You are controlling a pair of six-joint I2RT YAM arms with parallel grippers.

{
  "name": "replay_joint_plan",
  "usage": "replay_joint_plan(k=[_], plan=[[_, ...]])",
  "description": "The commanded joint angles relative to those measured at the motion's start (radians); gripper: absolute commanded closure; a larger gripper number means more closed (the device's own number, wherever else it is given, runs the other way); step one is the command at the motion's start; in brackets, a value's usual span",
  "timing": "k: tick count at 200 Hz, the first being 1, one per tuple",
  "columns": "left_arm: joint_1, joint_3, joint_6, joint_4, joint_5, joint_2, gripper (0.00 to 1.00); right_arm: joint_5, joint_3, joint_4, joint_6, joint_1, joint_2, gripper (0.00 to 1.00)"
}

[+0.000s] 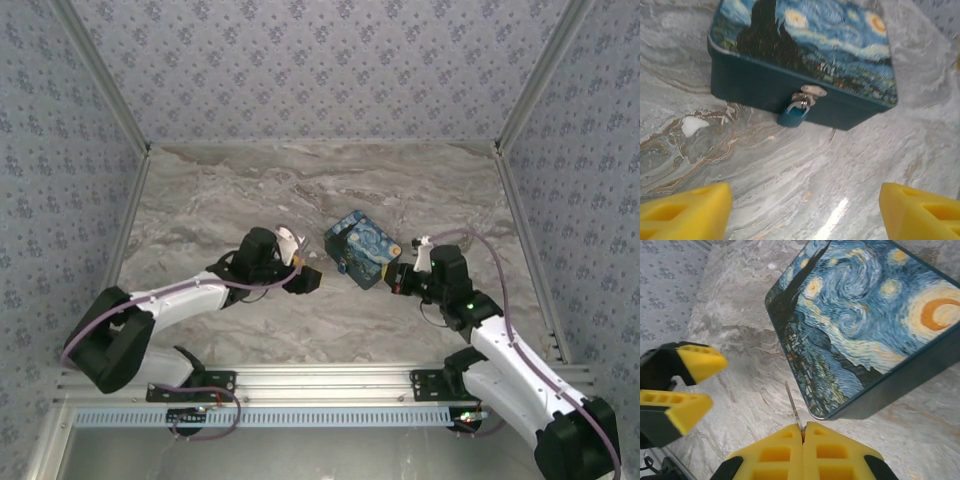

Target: Unlock a padlock with a key

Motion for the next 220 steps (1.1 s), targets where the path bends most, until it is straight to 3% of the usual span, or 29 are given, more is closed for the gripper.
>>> replay_joint_plan(k=[1,40,73,144,220], plan=[[0.001,0.0,0.057,0.139,0.039,0.035,0.25,0.005,0.014,0.089,0.059,0.002,0.045,0.99],[-0.011,0.023,0.09,0.179,0.069,0.119,0.29,-0.105,0.012,0.348,0.168,-0.015,0.233,0.99],[-0.026,0.045,0.1,0.199,0.08,0.181,0.3,-0.12,0.037,0.434,0.189,-0.018,0.345,0.99],[-0.071,0.078,0.115,0.223,0.057,0.272,0.33,-0.102,0.143,0.41,0.14,-0.018,0.529,1.0],[-0.091,0.108,0.117,0.259,0.06,0.345,0.35,-0.025,0.087,0.313,0.104,-0.005,0.573,1.0]])
